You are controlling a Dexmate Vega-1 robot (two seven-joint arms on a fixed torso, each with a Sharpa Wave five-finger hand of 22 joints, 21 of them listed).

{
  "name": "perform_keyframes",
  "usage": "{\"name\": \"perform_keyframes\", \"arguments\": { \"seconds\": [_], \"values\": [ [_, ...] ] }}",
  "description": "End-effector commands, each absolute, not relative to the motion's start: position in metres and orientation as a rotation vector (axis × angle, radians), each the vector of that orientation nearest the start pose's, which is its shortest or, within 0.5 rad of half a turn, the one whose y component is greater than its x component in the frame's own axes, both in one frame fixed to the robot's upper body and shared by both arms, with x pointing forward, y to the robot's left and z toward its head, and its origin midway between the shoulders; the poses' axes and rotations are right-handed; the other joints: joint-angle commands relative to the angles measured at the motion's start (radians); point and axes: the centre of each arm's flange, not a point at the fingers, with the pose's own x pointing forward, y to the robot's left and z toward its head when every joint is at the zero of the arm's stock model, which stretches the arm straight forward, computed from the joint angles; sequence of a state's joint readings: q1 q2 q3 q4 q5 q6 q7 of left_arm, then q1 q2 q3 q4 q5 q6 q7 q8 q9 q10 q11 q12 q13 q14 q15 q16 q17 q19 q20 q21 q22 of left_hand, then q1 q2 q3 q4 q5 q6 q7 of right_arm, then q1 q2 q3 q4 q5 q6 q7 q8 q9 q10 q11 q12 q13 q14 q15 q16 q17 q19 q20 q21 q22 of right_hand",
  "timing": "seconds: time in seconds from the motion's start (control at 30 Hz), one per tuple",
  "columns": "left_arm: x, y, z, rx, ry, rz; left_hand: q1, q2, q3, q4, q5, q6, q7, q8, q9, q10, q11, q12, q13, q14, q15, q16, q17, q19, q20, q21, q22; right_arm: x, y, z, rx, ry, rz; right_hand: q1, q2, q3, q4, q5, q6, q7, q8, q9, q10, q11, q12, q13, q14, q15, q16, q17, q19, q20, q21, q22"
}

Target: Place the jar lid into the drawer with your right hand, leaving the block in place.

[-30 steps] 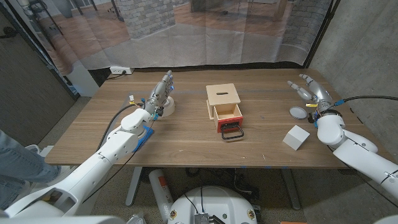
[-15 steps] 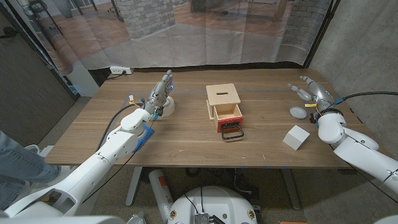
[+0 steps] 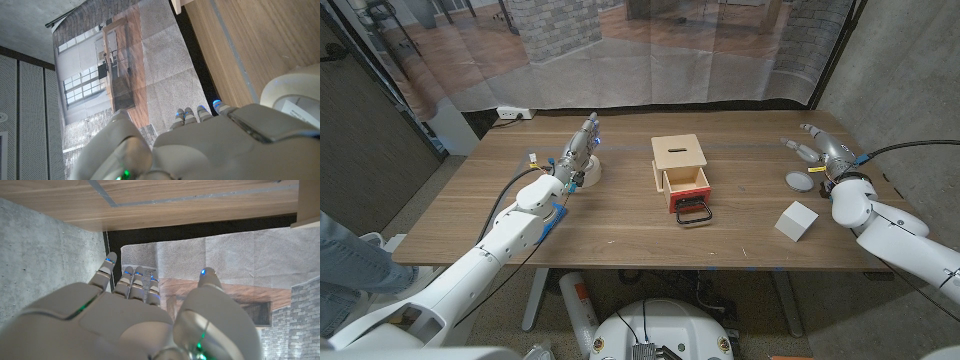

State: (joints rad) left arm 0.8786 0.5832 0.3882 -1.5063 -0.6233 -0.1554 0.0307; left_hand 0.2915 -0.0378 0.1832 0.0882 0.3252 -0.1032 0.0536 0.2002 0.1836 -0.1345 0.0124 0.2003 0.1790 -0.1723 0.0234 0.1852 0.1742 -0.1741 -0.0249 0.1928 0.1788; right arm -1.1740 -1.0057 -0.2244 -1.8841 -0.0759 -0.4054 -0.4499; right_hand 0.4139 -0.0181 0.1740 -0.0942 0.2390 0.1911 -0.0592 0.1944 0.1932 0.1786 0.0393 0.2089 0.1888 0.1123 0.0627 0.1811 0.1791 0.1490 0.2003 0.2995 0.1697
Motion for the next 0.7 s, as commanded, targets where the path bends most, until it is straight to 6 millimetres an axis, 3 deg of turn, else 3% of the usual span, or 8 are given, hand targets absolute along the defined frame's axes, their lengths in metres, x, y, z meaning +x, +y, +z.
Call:
{"name": "perform_keyframes", "arguments": {
  "seconds": [0.03,0.4,0.7],
  "values": [
    [0.6245,0.261,-0.009,0.044,-0.571,-0.248,0.015,0.002,-0.004,0.0,0.0,0.002,-0.002,0.005,0.003,-0.002,-0.001,0.005,0.006,-0.032,0.0,0.002,0.005,-0.112,0.01,0.007,0.003,0.5435,-0.4075,-0.0069,-1.09,-0.36,-0.479,-0.003,-0.012,-0.007,-0.004,-0.002,-0.003,-0.009,0.004,0.004,0.0,-0.008,0.004,0.004,-0.006,0.003,-0.001,0.004,0.004,0.012,-0.005,0.005],
    [0.6245,0.2585,-0.0046,0.055,-0.57,-0.25,0.016,0.004,-0.007,0.0,-0.002,0.004,-0.001,0.003,0.003,-0.001,-0.002,0.004,0.006,-0.031,-0.001,0.002,0.005,-0.113,0.014,0.007,0.004,0.5415,-0.4061,-0.0033,-1.117,-0.315,-0.488,0.012,-0.036,-0.014,-0.02,0.01,-0.043,-0.011,-0.006,0.004,-0.025,0.004,-0.002,0.005,0.002,0.02,0.005,0.003,0.021,0.016,-0.015,0.006],
    [0.6257,0.2609,-0.0028,0.057,-0.569,-0.248,0.017,0.006,-0.01,0.0,-0.002,0.007,-0.004,0.003,0.003,0.001,-0.004,0.004,0.006,-0.029,-0.002,0.002,0.005,-0.112,0.017,0.008,0.004,0.544,-0.4029,-0.0025,-1.151,-0.275,-0.475,0.036,-0.056,-0.018,-0.036,0.03,-0.091,-0.006,-0.011,0.003,-0.066,0.016,-0.01,0.006,-0.035,0.046,-0.004,0.003,0.03,0.017,-0.031,0.008]
  ]
}}
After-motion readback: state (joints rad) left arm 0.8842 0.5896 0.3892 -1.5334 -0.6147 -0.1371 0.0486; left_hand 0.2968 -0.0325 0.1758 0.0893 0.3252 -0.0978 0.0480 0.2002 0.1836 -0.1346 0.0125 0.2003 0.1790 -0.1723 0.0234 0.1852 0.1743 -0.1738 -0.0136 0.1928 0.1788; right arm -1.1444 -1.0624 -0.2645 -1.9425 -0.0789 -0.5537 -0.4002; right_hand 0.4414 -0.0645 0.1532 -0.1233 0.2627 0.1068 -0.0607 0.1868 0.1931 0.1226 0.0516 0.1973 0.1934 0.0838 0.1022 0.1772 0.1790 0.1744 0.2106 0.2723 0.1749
